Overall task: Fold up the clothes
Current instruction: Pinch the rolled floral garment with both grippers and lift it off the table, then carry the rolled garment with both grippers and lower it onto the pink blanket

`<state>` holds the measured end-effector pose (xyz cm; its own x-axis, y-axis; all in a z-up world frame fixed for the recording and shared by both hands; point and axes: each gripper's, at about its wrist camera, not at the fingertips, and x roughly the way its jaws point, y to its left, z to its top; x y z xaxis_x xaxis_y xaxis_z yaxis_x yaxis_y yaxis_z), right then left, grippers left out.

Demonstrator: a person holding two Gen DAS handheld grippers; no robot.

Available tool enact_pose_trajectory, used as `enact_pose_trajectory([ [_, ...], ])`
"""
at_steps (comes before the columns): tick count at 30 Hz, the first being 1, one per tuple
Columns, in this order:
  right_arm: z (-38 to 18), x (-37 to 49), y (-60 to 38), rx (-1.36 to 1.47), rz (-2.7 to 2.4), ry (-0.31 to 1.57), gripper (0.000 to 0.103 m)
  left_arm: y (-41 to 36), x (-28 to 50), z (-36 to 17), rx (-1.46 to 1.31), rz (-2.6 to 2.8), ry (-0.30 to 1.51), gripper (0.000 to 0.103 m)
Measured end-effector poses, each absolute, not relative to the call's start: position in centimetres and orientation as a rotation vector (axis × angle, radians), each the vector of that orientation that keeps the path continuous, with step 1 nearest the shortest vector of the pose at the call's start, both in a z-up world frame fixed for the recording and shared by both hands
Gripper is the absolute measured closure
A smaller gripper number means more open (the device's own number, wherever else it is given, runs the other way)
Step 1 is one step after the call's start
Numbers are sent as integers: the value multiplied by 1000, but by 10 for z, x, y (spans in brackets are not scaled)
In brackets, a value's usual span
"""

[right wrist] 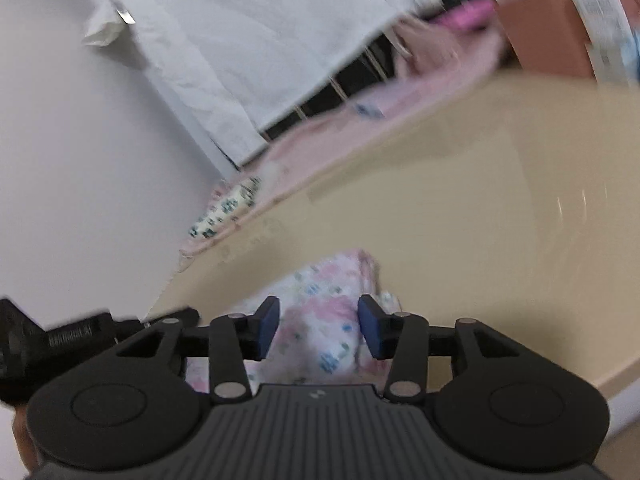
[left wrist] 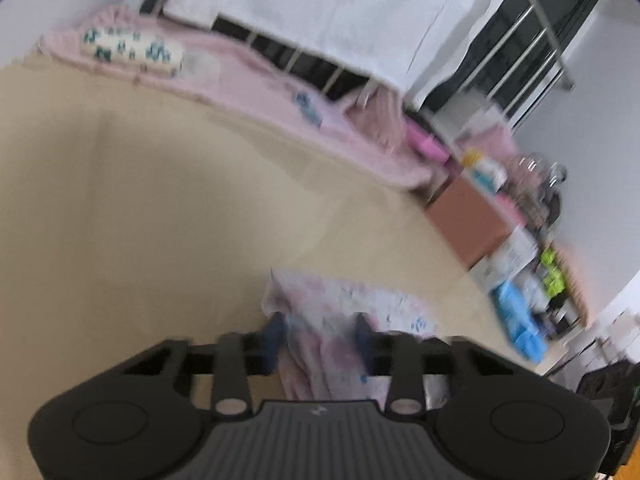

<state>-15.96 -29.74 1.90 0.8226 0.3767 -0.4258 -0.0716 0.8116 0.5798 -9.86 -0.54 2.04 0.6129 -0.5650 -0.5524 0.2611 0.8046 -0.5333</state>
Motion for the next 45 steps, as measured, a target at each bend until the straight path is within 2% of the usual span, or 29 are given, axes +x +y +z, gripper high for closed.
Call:
enact_pose_trajectory([
  [1,16,-157,-295,577,250,575,77,-7,-97,17,-432,-489,785,79],
  [4,20,-160,-296,588,245,576,76,1,-95,16,-476,-490,785,74],
  [6,27,-168,-302,571,218,548,67,11,-97,21,-490,-478,784,57],
  [7,31,-170,-304,547,202,546,55,15,-99,24,-485,-478,784,44],
  [8,35,-171,-306,518,186,549,44,17,-99,25,-480,-488,791,40],
  [9,37,-170,-307,495,174,571,42,18,-98,24,-479,-503,806,41],
  [12,30,-160,-309,525,232,637,44,14,-93,20,-477,-541,852,49],
  [13,25,-155,-307,546,266,658,47,9,-90,18,-476,-551,868,61],
  [14,20,-150,-304,558,298,673,56,5,-88,15,-476,-560,885,66],
  [16,17,-143,-295,544,314,682,61,1,-86,15,-459,-560,888,66],
  [19,23,-145,-303,559,310,680,60,7,-86,20,-462,-571,894,63],
  [22,30,-149,-314,580,303,677,54,19,-87,26,-486,-586,898,46],
  [23,32,-150,-318,585,300,679,51,21,-86,27,-489,-589,908,45],
  [28,18,-129,-320,629,364,745,51,2,-69,21,-462,-644,998,50],
  [29,16,-125,-318,634,383,754,58,-1,-67,21,-462,-650,1004,51],
  [31,14,-115,-311,638,414,775,65,-5,-63,20,-462,-628,1006,61],
  [34,17,-112,-313,643,423,797,64,4,-61,19,-492,-631,1019,60],
  [37,23,-116,-321,650,417,808,63,18,-61,15,-544,-664,1039,49],
  [39,21,-115,-323,643,423,838,62,19,-56,8,-580,-696,1055,56],
  [41,16,-110,-320,664,460,854,66,16,-50,2,-594,-697,1083,77],
  [44,10,-99,-315,702,488,872,81,22,-40,-2,-641,-686,1068,86],
  [45,7,-95,-313,714,496,878,82,26,-37,-2,-659,-685,1054,87],
])
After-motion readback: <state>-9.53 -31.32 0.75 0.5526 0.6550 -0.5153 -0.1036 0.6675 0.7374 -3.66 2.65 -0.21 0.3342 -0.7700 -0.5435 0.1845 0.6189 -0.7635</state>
